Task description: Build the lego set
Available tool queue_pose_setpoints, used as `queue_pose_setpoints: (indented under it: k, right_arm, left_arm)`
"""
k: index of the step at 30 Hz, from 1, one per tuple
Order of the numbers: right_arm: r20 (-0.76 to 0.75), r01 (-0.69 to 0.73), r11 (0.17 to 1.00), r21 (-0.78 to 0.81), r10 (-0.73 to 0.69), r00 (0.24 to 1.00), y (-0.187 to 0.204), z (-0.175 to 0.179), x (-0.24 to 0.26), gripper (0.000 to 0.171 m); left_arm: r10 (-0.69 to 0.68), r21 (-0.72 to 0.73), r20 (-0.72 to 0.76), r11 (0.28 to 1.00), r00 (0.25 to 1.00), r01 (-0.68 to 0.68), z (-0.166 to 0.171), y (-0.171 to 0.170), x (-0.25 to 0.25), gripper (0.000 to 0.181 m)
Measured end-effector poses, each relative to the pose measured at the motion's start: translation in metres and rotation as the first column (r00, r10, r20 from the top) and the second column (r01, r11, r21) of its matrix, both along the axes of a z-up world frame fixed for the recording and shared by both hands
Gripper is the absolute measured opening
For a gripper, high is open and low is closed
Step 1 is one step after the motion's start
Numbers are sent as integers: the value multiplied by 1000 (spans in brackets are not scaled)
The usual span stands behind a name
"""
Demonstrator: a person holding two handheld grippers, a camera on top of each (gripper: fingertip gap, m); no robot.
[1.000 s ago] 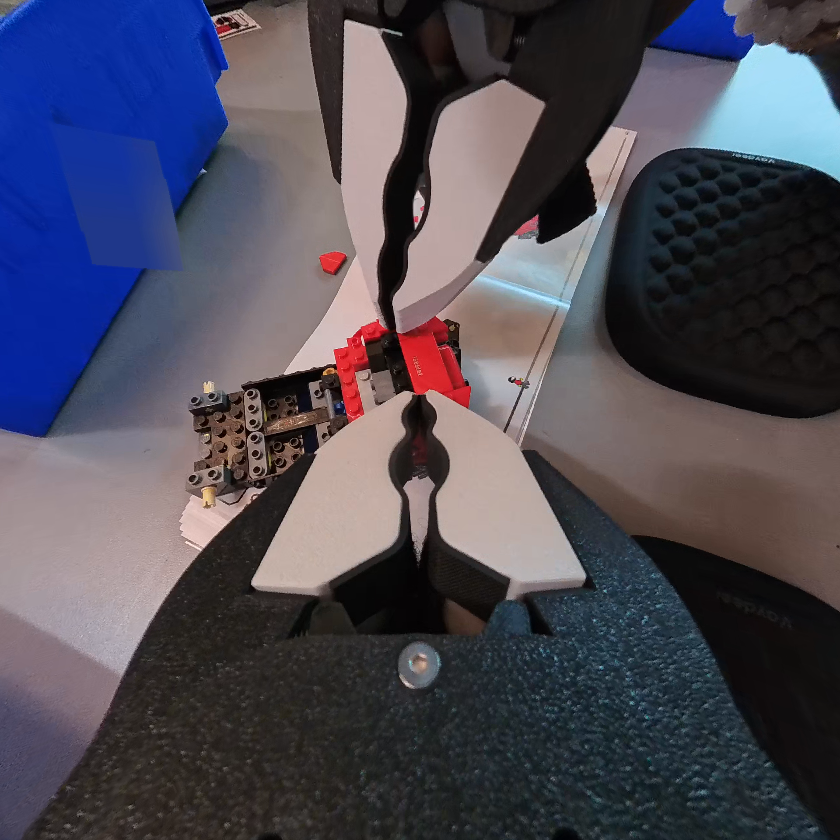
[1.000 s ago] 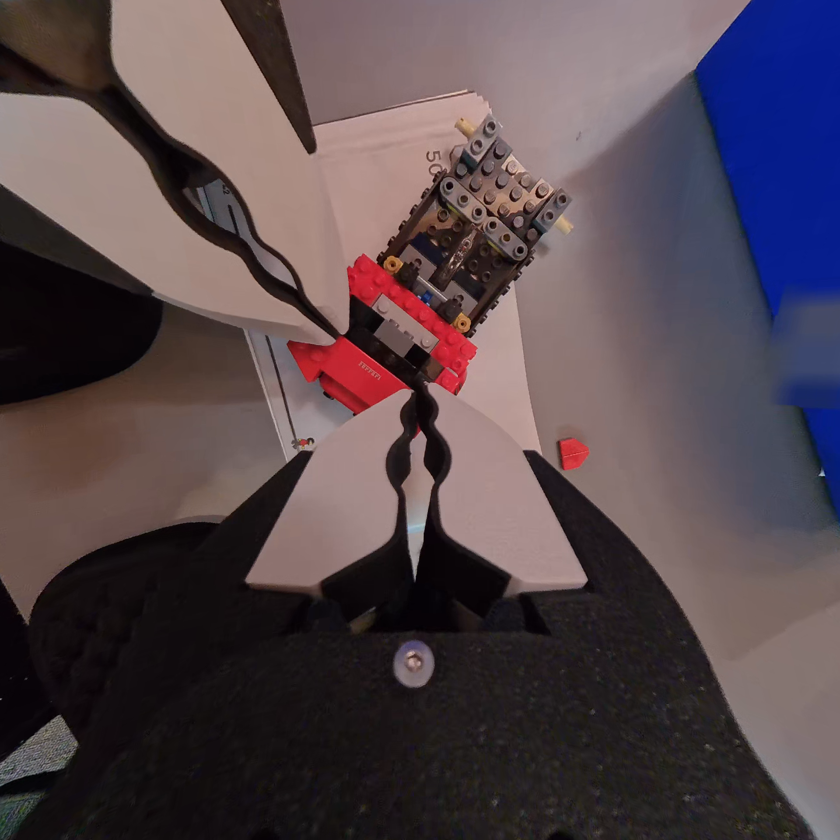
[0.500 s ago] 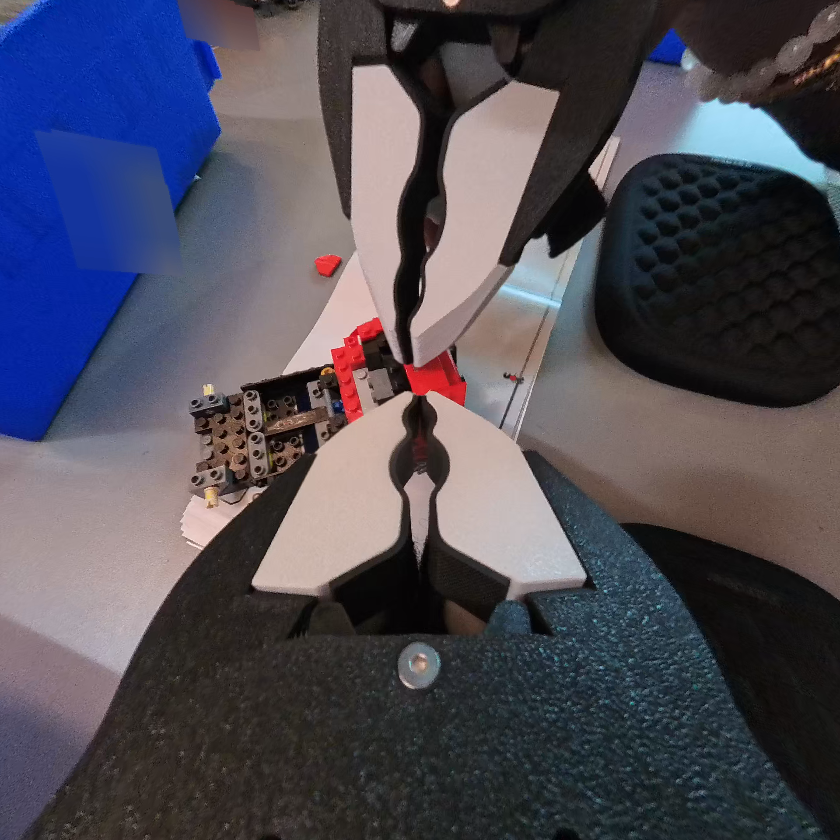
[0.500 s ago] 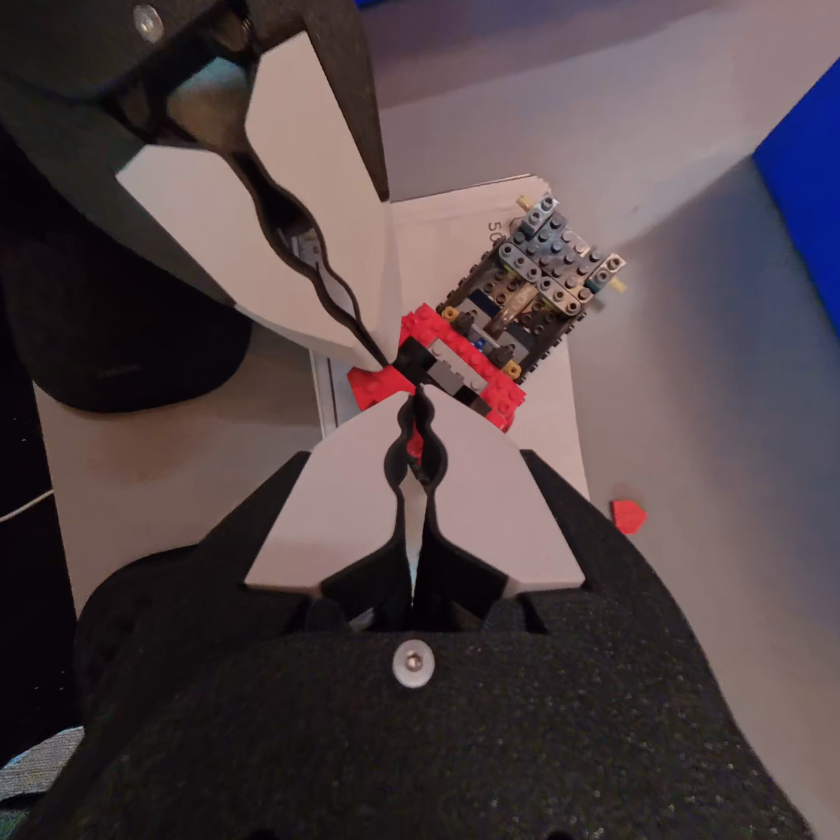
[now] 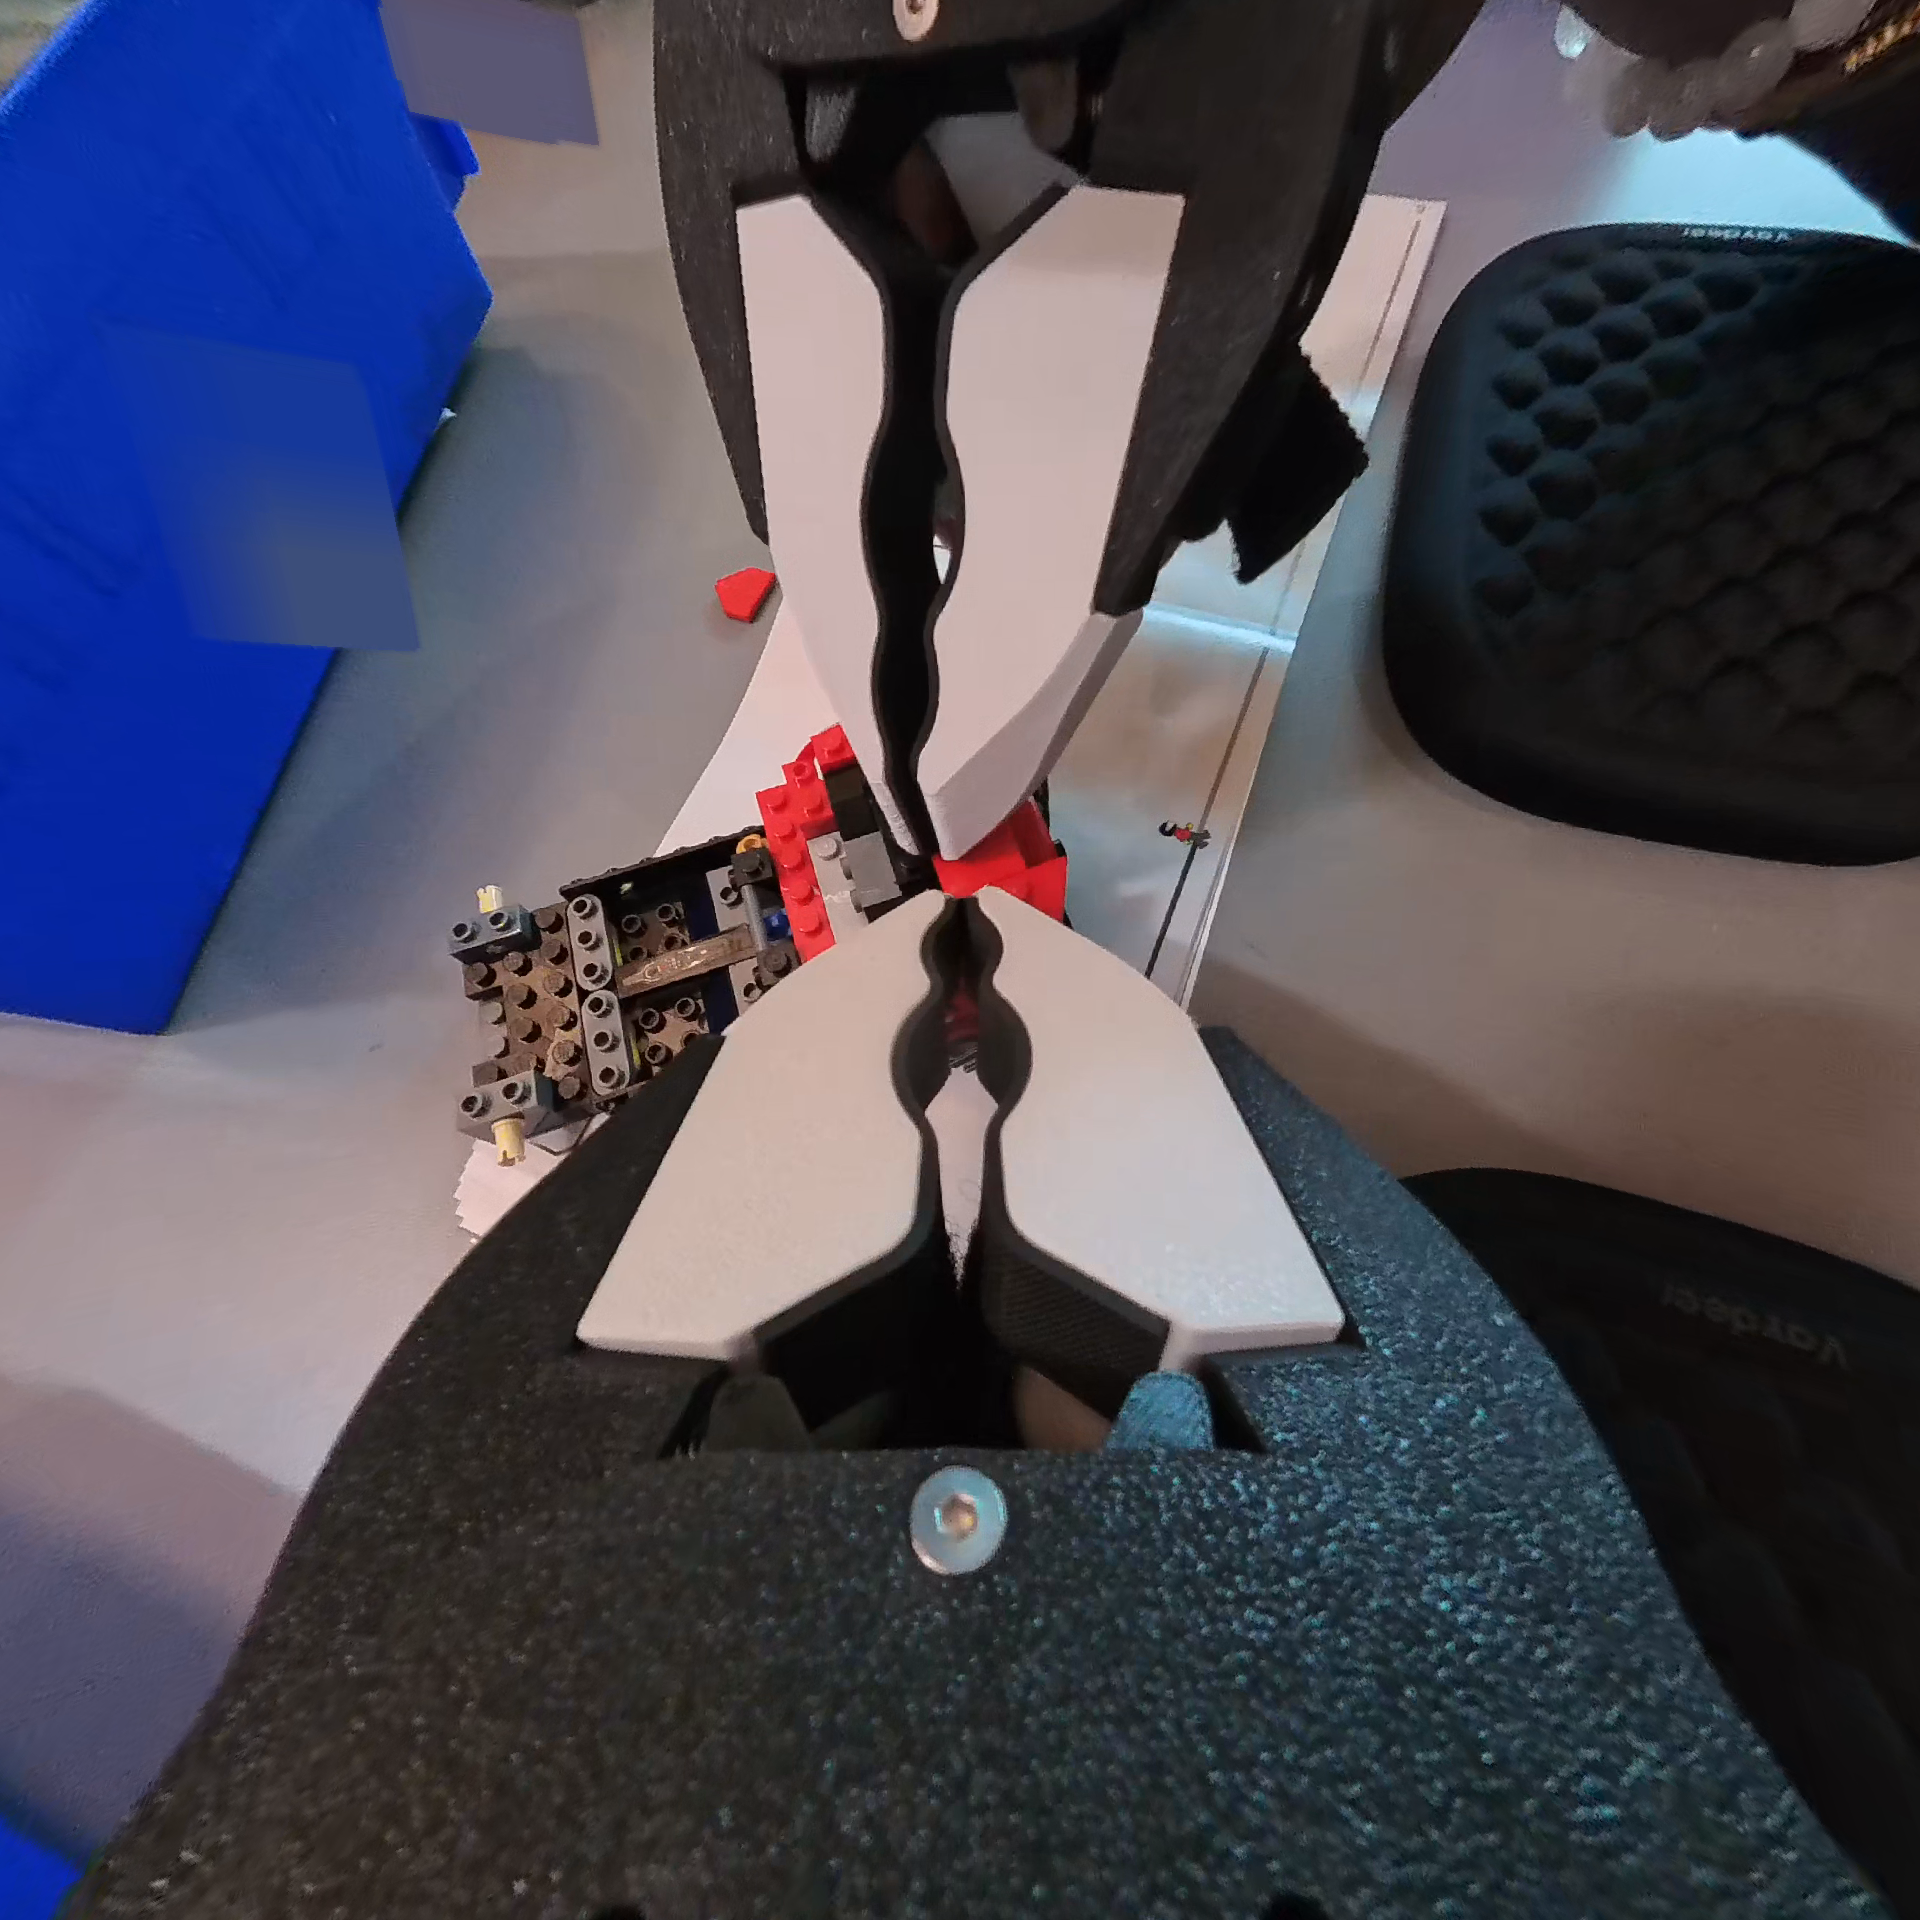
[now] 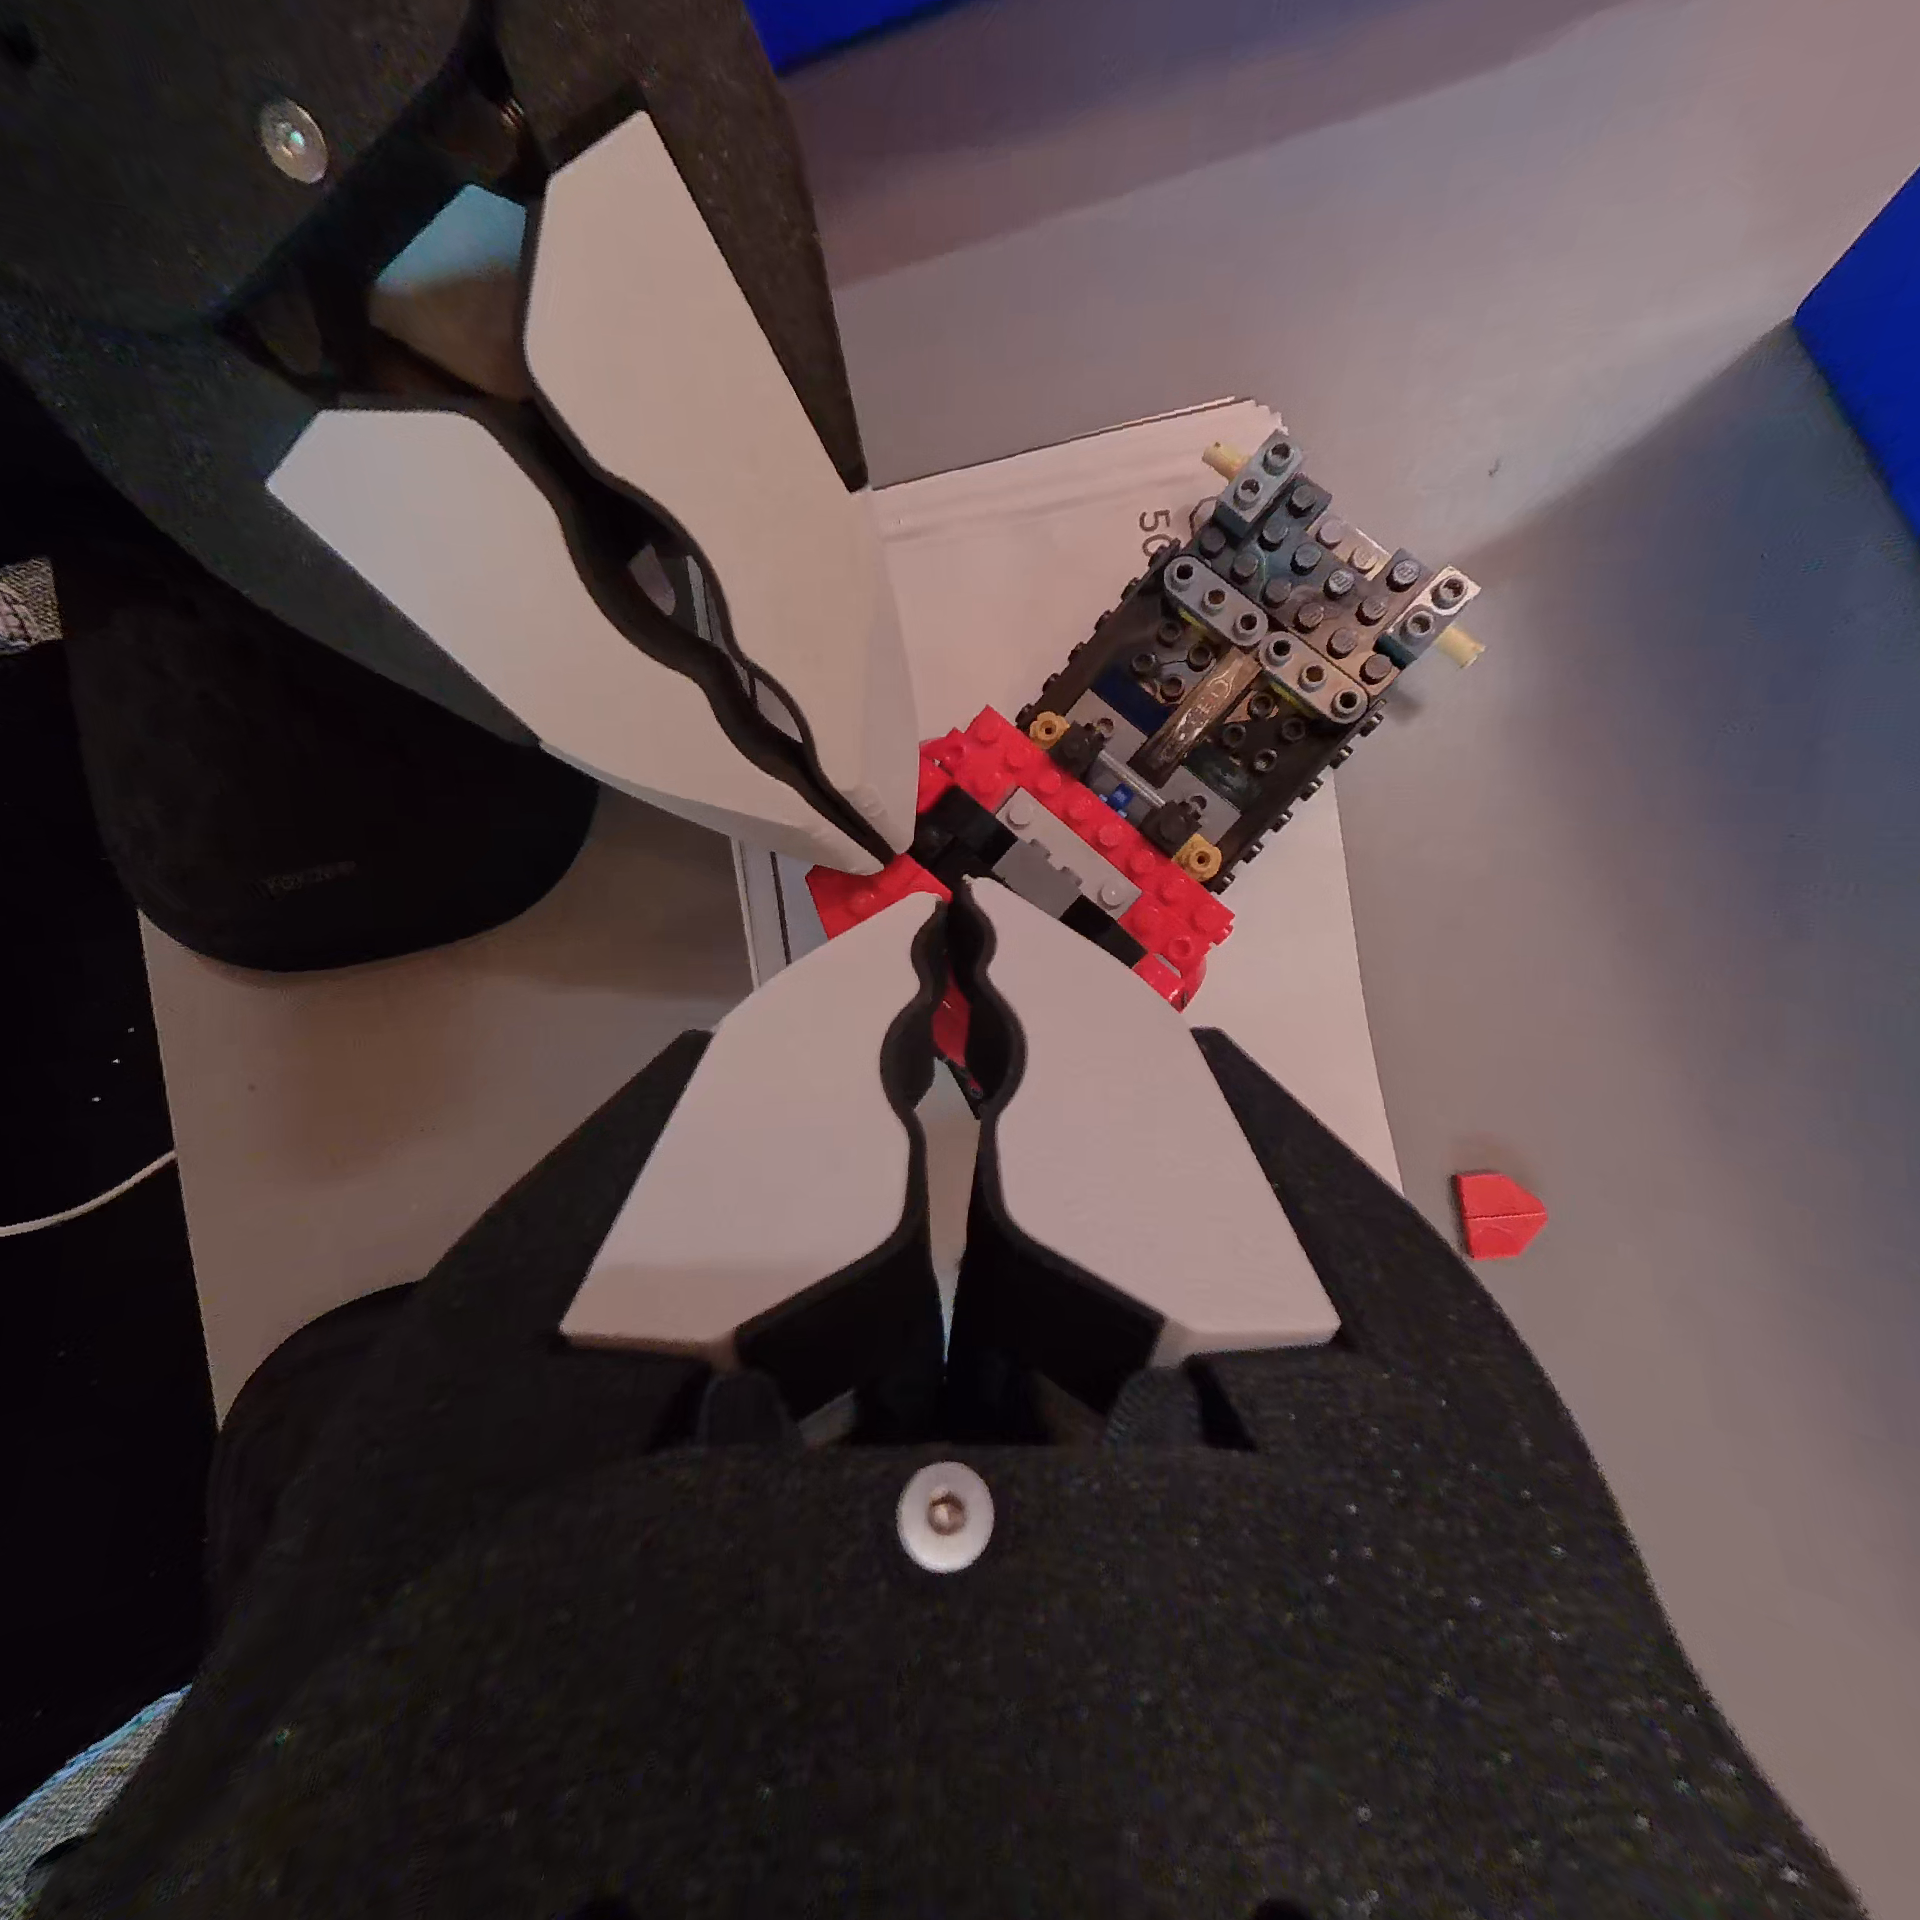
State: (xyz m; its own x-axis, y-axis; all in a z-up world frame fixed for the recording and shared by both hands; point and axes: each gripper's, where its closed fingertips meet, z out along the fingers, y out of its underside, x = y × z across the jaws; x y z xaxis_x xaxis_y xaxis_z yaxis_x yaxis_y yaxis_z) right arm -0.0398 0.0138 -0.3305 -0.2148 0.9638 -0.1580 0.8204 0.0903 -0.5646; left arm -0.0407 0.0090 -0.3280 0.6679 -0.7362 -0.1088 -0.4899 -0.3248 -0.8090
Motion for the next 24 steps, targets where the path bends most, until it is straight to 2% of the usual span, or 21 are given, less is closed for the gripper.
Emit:
queue_pose_setpoints:
  k: [7, 11, 12, 14, 16, 18, 19, 21, 24]
  right_arm:
    - [-34, -23, 999, 30, 24, 999, 0, 3, 0, 0]
    - [-319, 73, 993, -89, -98, 943, 13, 55, 6, 0]
    - [-379, 104, 990, -97, -133, 916, 21, 66, 13, 19]
    - [-424, 130, 984, -123, -171, 889, 32, 73, 35, 40]
    - [-425, 92, 977, -192, -168, 889, 28, 67, 53, 56]
    - [-405, 70, 976, -207, -150, 902, 26, 51, 60, 64]
    - [-375, 53, 980, -192, -123, 919, 24, 39, 61, 67]
    - [-304, 10, 988, -154, -57, 951, 17, 18, 57, 72]
    - [-221, -35, 993, -115, 9, 975, 8, -5, 43, 73]
  left_arm:
    - [1, 8, -26, 1000, 1000, -1, 0, 0, 0, 0]
    - [22, 77, -5, 997, 1000, -22, 5, 3, -7, 0]
    - [40, 125, 32, 991, 999, -44, 14, 5, -11, 0]
    - [46, 199, 162, 977, 986, -79, 39, 5, -15, 0]
    - [72, 201, 238, 972, 968, -122, 54, 0, -22, 0]
    - [97, 85, 220, 989, 971, -118, 44, -11, -21, 4]
    - [104, 7, 200, 994, 974, -108, 34, -18, -17, 34]
    - [129, -107, 137, 988, 982, -115, 11, -26, -10, 45]
    - [166, -137, -20, 976, 986, -167, -10, -23, -11, 48]
